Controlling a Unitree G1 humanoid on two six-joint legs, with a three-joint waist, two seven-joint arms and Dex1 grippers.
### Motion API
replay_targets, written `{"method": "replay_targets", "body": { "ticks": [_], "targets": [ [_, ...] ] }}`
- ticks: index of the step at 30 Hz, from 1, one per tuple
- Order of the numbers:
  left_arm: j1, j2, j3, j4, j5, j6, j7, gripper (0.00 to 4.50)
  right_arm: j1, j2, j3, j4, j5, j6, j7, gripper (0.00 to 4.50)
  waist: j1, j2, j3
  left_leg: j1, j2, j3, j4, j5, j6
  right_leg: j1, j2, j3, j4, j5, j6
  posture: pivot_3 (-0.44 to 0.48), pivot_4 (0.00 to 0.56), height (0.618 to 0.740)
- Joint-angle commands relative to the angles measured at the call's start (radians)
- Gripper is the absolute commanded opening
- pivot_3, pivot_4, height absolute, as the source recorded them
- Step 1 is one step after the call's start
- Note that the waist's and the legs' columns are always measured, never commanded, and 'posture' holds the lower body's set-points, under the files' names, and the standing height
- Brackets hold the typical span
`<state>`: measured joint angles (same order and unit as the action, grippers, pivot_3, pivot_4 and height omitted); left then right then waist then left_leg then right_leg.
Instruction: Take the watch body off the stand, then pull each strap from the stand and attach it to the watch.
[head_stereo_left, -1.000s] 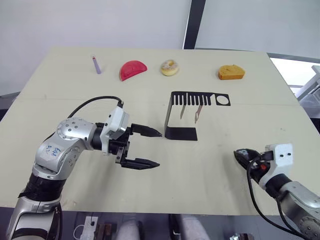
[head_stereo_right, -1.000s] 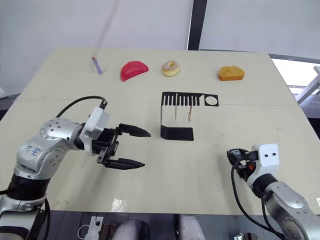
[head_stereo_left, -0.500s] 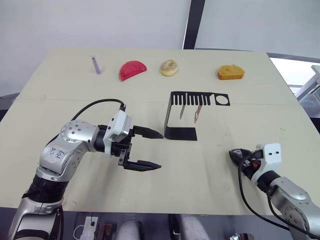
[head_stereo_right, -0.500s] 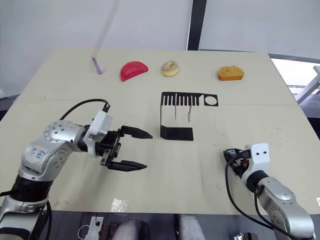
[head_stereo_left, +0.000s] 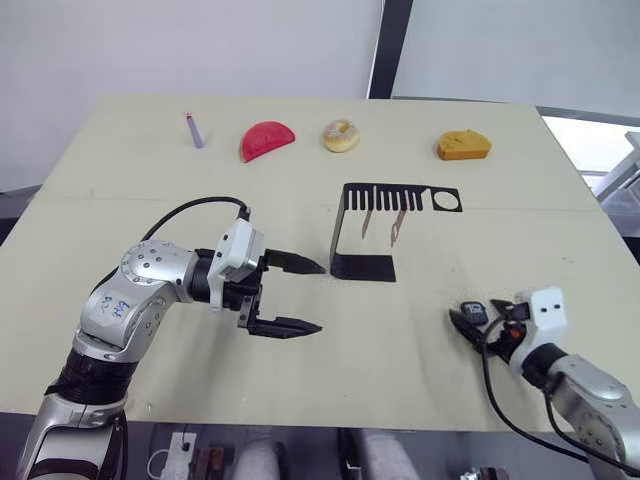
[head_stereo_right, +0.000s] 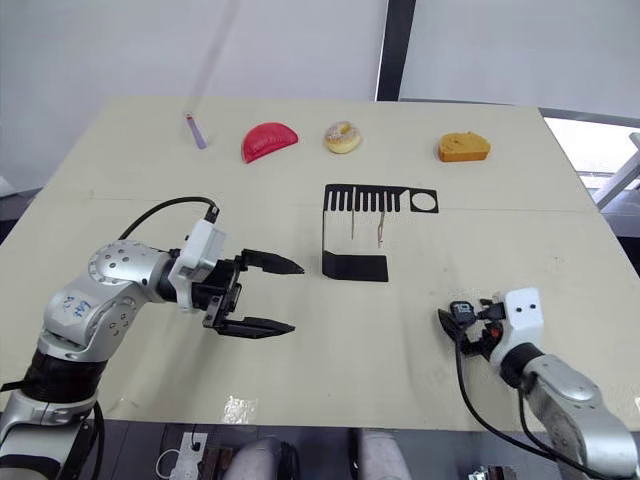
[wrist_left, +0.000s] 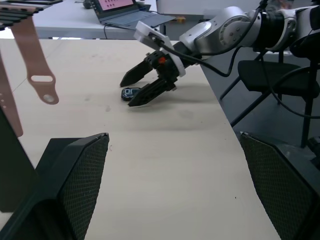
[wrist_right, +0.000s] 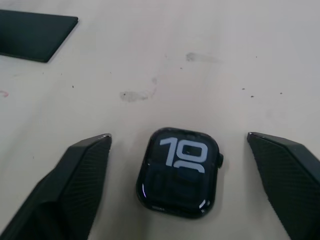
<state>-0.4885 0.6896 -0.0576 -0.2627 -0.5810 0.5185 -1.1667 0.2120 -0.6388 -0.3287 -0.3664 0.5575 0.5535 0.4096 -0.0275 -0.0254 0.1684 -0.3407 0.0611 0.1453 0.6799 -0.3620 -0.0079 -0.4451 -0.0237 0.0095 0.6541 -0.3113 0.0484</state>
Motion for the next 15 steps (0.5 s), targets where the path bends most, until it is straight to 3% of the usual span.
{"method": "replay_targets", "body": {
  "ticks": [1,7,11,15],
  "targets": [
    [0.054,0.048,0.11,0.03,-0.039,0.061,0.042,4.5,0.084,-0.066,-0.188,-0.106,0.094,0.031,0.112,4.49,-0.001,0.0,0.0,0.0,0.0,0.0,0.0,0.0,0.0,0.0,0.0,0.0,0.0,0.0,0.0,0.0,0.15,0.737],
    [0.19,0.172,0.289,0.148,-0.031,0.066,0.039,4.5,0.371,-0.108,-0.588,-0.113,0.252,0.058,0.388,4.49,0.0,0.0,0.0,0.004,0.001,0.0,-0.003,-0.001,0.0,0.002,0.0,0.0,-0.001,-0.001,-0.001,0.0,0.15,0.737],
    [0.24,0.245,0.357,0.253,0.009,0.021,0.023,4.5,0.489,-0.107,-0.748,-0.04,0.263,0.048,0.496,4.49,0.0,-0.001,0.0,0.006,0.0,0.0,-0.006,-0.001,0.0,0.005,-0.001,0.0,-0.004,-0.001,-0.001,0.0,0.15,0.737],
    [0.243,0.282,0.381,0.325,0.036,-0.032,0.009,4.5,0.514,-0.117,-0.824,0.002,0.271,0.049,0.535,4.49,-0.002,-0.001,0.0,0.008,-0.001,0.001,-0.012,-0.001,0.001,0.006,-0.001,-0.001,-0.008,0.0,-0.001,0.0,0.15,0.737]
  ]
}}
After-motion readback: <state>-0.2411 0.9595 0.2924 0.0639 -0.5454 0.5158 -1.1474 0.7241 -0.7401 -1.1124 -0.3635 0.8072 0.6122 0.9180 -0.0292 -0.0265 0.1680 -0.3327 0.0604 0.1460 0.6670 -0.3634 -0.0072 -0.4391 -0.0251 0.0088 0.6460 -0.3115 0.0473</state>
